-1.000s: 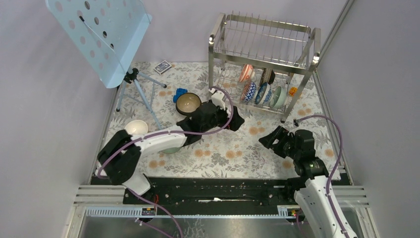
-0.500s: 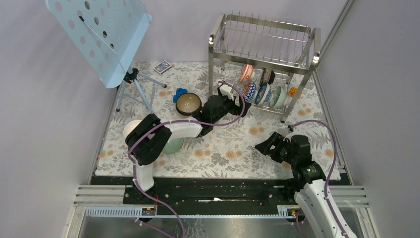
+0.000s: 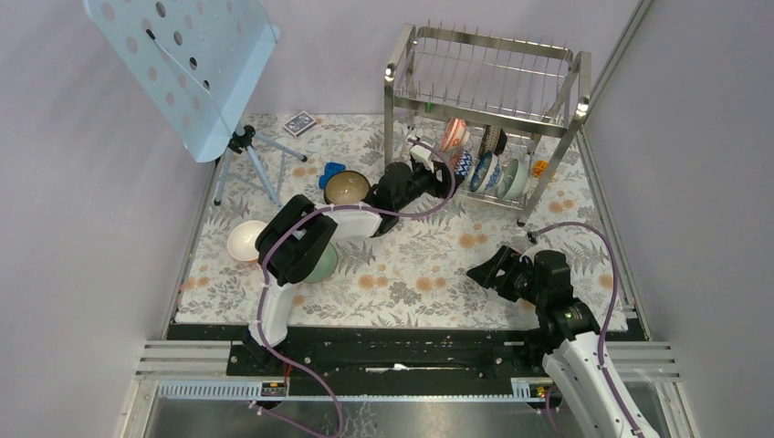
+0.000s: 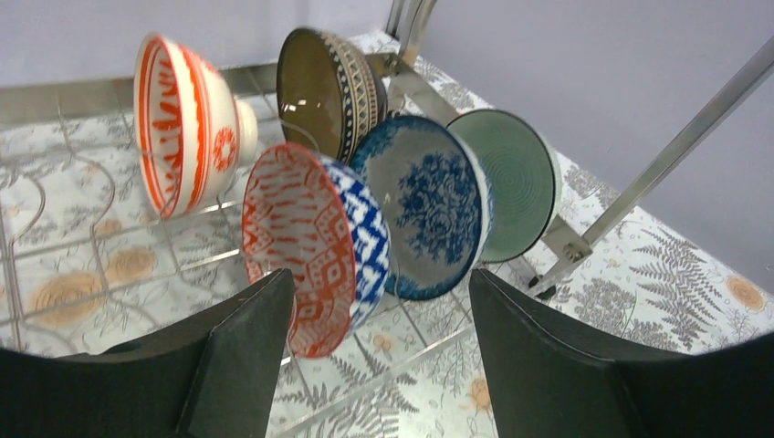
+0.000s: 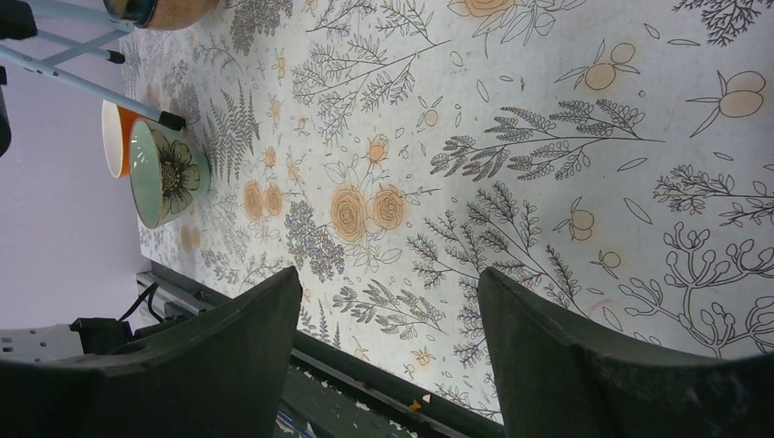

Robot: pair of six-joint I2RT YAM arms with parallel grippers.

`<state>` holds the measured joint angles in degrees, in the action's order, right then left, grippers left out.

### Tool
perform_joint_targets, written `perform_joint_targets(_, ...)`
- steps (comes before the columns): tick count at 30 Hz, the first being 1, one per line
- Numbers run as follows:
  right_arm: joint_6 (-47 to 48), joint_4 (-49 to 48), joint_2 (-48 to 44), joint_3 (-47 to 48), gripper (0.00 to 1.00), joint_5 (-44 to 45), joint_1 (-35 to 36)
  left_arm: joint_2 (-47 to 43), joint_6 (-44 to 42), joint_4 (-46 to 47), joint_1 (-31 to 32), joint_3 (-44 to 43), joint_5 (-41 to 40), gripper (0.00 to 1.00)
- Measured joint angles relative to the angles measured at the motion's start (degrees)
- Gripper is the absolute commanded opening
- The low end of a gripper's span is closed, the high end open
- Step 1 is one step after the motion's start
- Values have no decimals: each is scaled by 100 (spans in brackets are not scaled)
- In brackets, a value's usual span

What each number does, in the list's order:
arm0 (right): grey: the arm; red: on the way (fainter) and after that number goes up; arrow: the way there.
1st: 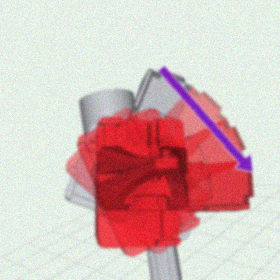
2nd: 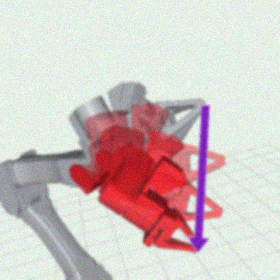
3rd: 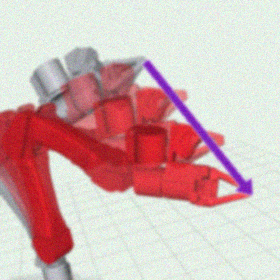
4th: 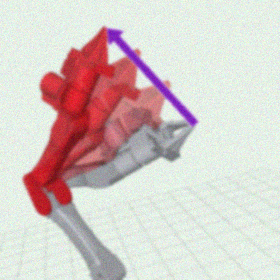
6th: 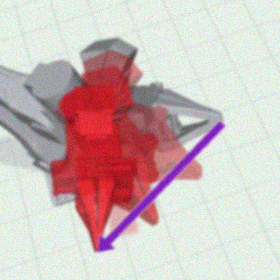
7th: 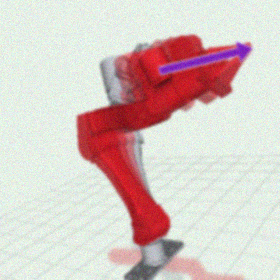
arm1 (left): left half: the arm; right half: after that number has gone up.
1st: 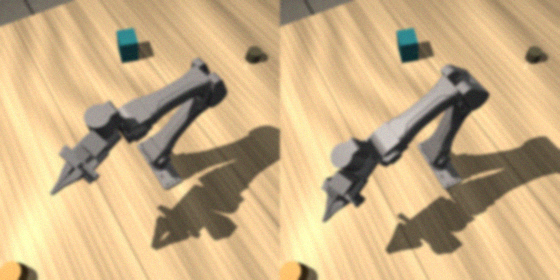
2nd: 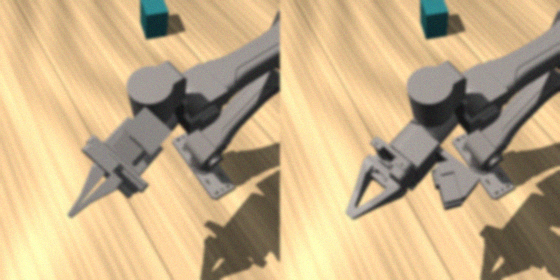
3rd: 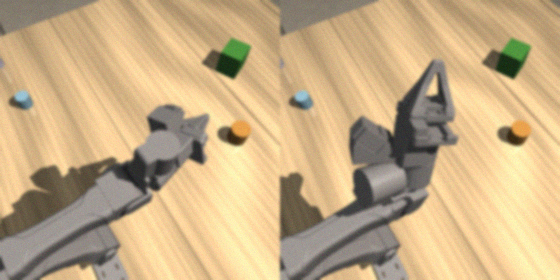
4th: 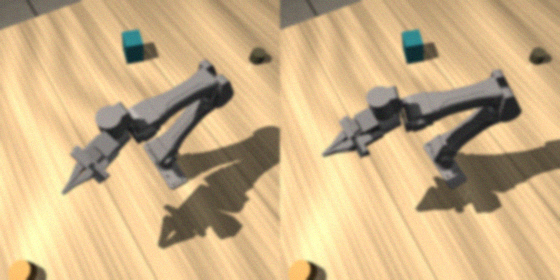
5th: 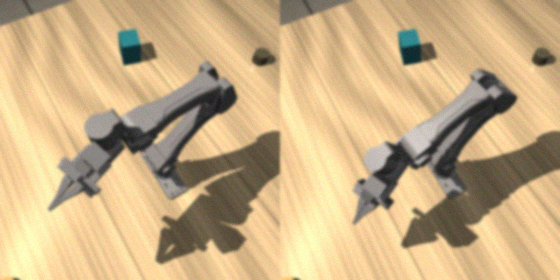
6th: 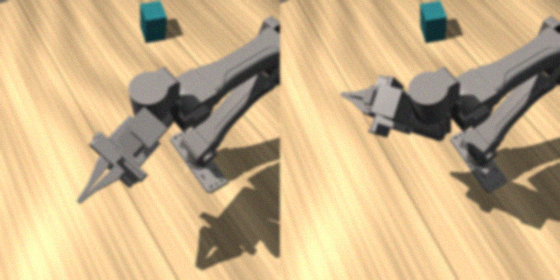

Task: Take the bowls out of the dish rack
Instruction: Pick up the bowl from the dish rack.

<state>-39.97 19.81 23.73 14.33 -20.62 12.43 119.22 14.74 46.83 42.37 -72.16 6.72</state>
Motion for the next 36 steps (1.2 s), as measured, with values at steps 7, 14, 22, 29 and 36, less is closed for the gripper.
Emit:
perform_joint_targets(7,-26,-2,4,-9,78,0,2,328,-37,-72,-33,-557,216,68)
perform_joint_targets(14,-26,0,37,-7,78,37,2,682,2,-175,-103,-702,267,60)
perform_joint_targets(22,-114,0,-313,-4,78,212,13,896,83,-138,-216,-785,393,51)
perform_joint_targets(29,-188,0,-498,-4,78,339,20,1054,179,96,-258,-809,581,50)
perform_joint_targets(36,-214,-11,-511,-4,78,361,22,1193,286,184,-334,-984,1023,39)
